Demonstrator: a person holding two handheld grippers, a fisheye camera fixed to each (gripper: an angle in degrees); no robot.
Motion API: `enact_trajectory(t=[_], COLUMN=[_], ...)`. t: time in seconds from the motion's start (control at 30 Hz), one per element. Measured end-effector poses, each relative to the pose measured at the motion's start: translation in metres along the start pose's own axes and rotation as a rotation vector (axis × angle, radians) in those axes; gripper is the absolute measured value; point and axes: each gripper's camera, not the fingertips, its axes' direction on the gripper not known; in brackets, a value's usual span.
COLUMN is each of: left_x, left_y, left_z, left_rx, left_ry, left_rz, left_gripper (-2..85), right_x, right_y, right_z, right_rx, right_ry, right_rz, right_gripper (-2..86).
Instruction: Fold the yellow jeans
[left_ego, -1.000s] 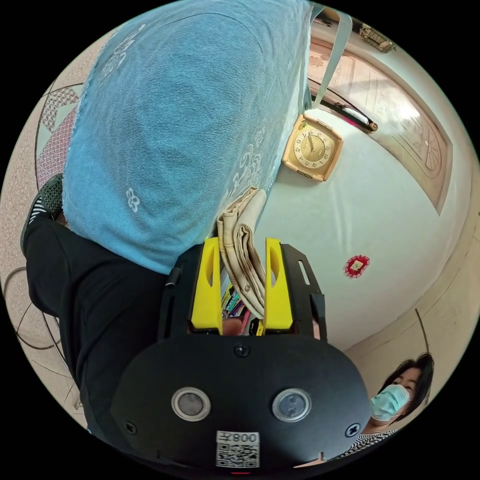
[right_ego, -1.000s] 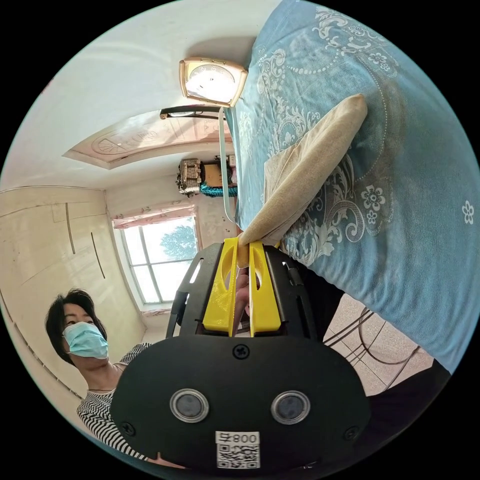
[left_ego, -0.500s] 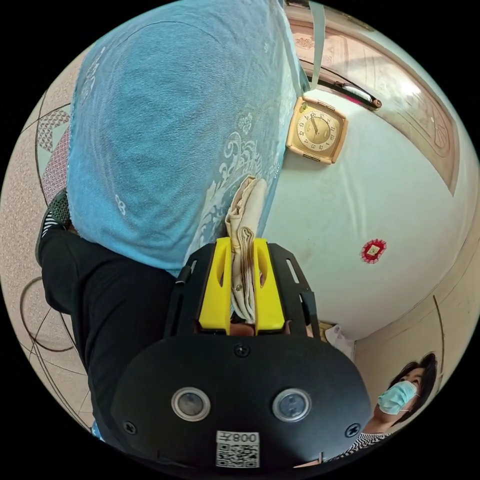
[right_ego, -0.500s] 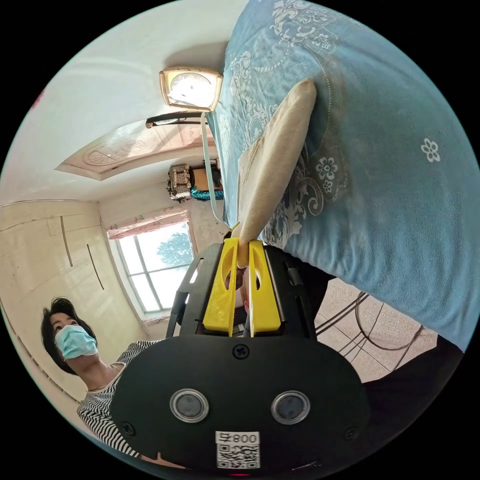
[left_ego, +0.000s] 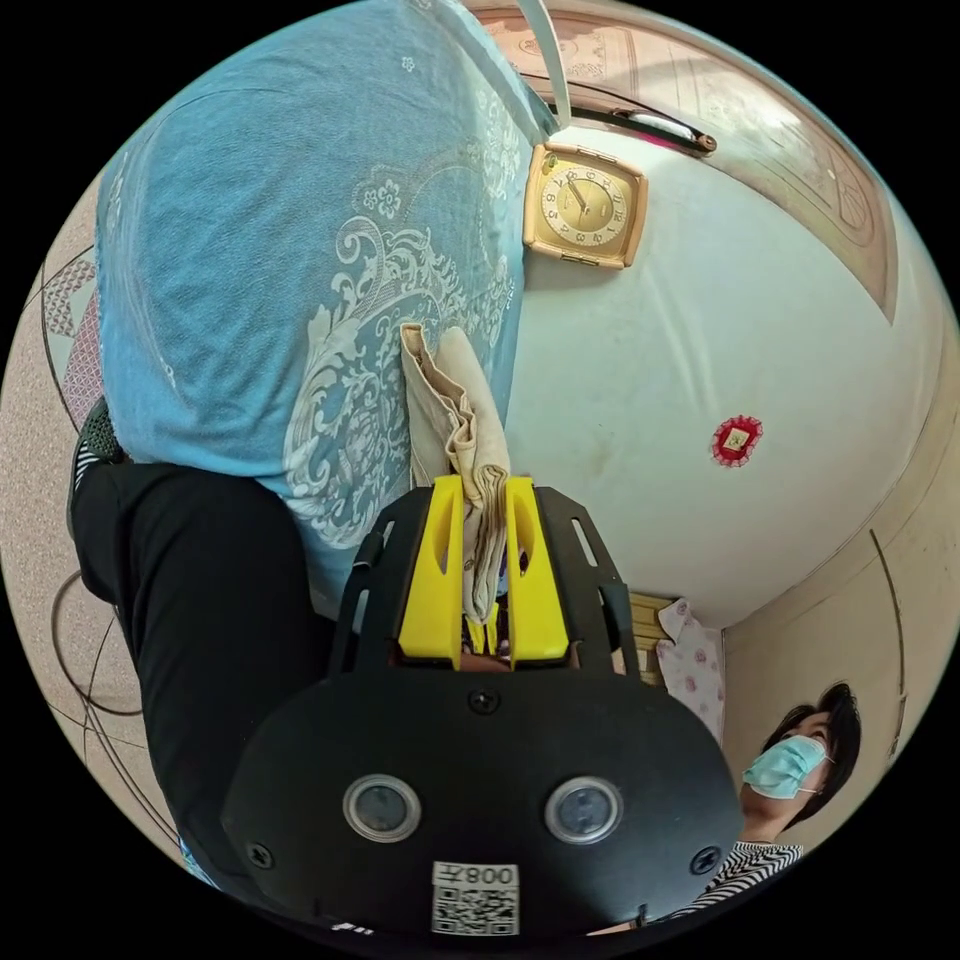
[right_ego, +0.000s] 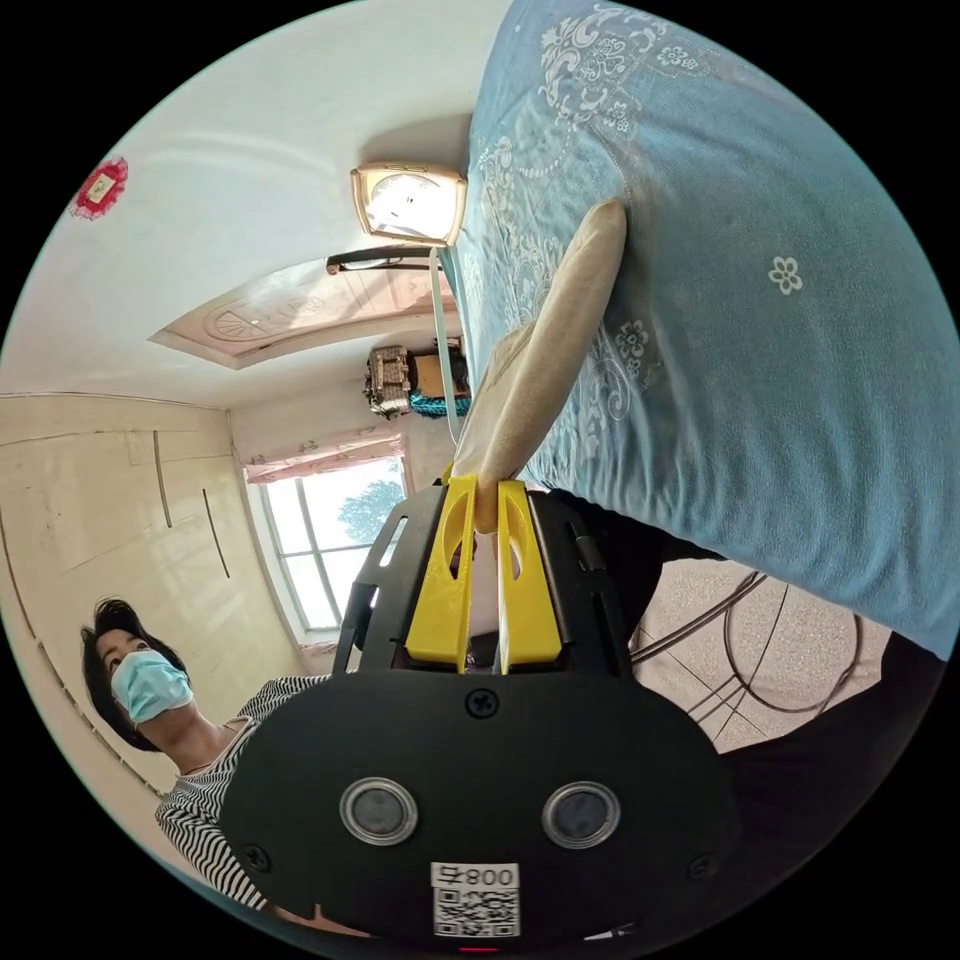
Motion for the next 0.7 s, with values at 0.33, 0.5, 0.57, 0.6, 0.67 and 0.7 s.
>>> enact_trajectory(t=[0.33, 0.5, 0.57, 0.6, 0.67, 0.7], left_x=[0.068, 0.101, 0.12, 0.124, 0.143, 0.147], left_y=[0.064, 0.092, 0.106, 0.109, 0.122, 0.125], left_z=[0.094, 0.154, 0.189, 0.198, 0.238, 0.248], left_rx=[-0.079, -0.121, -0.152, -0.16, -0.191, -0.199], left_ry=[-0.008, -0.008, -0.015, -0.016, -0.018, -0.018], left_rz=[0.064, 0.093, 0.111, 0.115, 0.127, 0.13], left_gripper=[7.2, 7.2, 7.2, 7.2, 7.2, 7.2], right_x=[-0.005, -0.012, -0.015, -0.016, -0.019, -0.021], right_y=[0.092, 0.136, 0.157, 0.162, 0.183, 0.189], right_z=[-0.09, -0.14, -0.167, -0.174, -0.202, -0.21], right_rx=[0.073, 0.12, 0.15, 0.158, 0.191, 0.199], right_ry=[-0.117, -0.153, -0.172, -0.177, -0.193, -0.196], right_rz=[-0.024, -0.051, -0.064, -0.067, -0.076, -0.079], right_gripper=[2.1, 2.0, 2.0, 2.0, 1.9, 1.9])
